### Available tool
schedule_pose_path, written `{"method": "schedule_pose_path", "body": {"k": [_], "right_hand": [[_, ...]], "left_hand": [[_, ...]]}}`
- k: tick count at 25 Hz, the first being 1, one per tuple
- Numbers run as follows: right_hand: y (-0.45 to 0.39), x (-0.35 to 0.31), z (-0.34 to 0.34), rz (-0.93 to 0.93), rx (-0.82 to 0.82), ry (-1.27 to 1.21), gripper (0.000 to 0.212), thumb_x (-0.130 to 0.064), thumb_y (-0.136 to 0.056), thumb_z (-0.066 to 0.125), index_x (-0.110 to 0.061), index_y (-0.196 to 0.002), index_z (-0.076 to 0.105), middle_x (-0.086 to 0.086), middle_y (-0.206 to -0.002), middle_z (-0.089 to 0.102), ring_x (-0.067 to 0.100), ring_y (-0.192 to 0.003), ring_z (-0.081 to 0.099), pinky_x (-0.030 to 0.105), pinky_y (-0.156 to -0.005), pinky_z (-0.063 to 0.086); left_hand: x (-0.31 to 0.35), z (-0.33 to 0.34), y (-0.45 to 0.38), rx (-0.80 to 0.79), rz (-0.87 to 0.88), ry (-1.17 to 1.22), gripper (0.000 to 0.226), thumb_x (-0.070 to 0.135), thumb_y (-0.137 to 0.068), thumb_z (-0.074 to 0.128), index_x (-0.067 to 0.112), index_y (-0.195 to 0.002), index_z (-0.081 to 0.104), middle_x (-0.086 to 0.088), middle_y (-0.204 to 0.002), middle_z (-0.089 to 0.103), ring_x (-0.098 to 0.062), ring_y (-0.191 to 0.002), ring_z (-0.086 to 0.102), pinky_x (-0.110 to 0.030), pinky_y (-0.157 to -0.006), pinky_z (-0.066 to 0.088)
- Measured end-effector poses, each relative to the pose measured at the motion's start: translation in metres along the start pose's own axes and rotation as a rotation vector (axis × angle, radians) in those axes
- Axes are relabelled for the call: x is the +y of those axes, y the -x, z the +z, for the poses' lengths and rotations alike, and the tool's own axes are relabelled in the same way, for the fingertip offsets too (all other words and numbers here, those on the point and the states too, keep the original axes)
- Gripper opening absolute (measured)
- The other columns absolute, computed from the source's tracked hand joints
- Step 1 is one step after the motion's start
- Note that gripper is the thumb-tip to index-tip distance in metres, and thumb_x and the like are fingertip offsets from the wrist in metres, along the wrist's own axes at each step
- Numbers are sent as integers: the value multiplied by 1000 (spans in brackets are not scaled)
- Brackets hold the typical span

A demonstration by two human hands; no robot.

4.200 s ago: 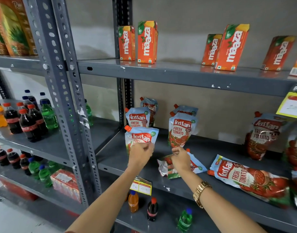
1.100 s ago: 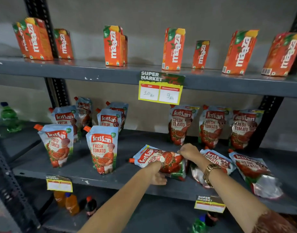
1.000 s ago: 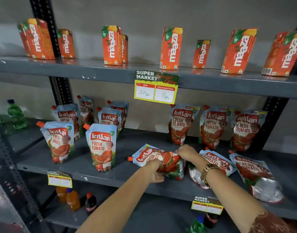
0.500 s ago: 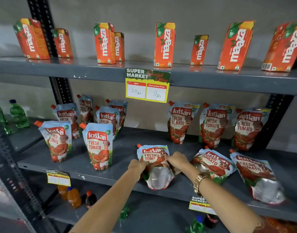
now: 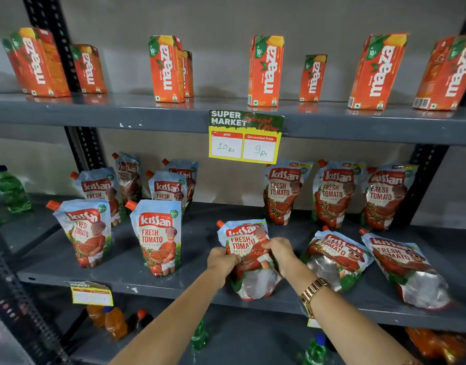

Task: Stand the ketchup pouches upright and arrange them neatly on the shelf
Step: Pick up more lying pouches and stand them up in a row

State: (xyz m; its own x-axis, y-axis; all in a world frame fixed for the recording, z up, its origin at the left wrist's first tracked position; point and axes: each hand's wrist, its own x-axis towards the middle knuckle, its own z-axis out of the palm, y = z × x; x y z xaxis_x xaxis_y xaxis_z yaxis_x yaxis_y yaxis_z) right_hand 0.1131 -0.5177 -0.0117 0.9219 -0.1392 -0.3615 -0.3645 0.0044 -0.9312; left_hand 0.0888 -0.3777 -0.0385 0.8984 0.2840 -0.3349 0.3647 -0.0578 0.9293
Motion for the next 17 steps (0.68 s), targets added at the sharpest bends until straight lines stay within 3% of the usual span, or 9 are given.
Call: {"method": "schedule_pose_path", "body": {"k": [3,7,11,13,17], "right_hand": [[3,-6,6,-175,39,-87,22,8,-86,48,8,-105,58,14,-82,62,20,-68,58,29,-62,50],[7,-17,5,-316,11,-191,25,12,-85,48,-11,-83,55,14,-93,62,22,-79,58,32,-67,50],[4,-8,0,-274,112,-178,32,12,-80,51,-17,-66,48,11,-79,55,20,-75,51,28,-58,38],[3,-3,-1,-261,161,-202,29,11,-77,53,-14,-65,47,11,-78,54,22,-75,51,30,-57,39],[5,-7,-8,-369,320,-291,28,8,-76,56,-17,-66,52,6,-76,60,26,-82,59,45,-79,51]], "left_hand": [[12,-3,-2,9,203,-82,24,-5,-83,55,2,-104,63,-9,-109,67,-22,-104,62,-41,-94,53],[26,-11,-9,25,388,-32,26,-12,-83,49,7,-100,53,-18,-116,63,-28,-108,61,-47,-92,53],[30,-16,-8,-14,485,-141,38,-12,-84,48,4,-118,51,-16,-120,60,-25,-115,55,-34,-92,49],[32,-18,-6,-6,503,-163,41,-12,-83,49,3,-121,50,-17,-120,61,-26,-116,56,-30,-87,49],[35,-15,15,108,461,-120,37,-8,-82,56,0,-116,45,-17,-116,59,-18,-99,57,-15,-62,47]]}}
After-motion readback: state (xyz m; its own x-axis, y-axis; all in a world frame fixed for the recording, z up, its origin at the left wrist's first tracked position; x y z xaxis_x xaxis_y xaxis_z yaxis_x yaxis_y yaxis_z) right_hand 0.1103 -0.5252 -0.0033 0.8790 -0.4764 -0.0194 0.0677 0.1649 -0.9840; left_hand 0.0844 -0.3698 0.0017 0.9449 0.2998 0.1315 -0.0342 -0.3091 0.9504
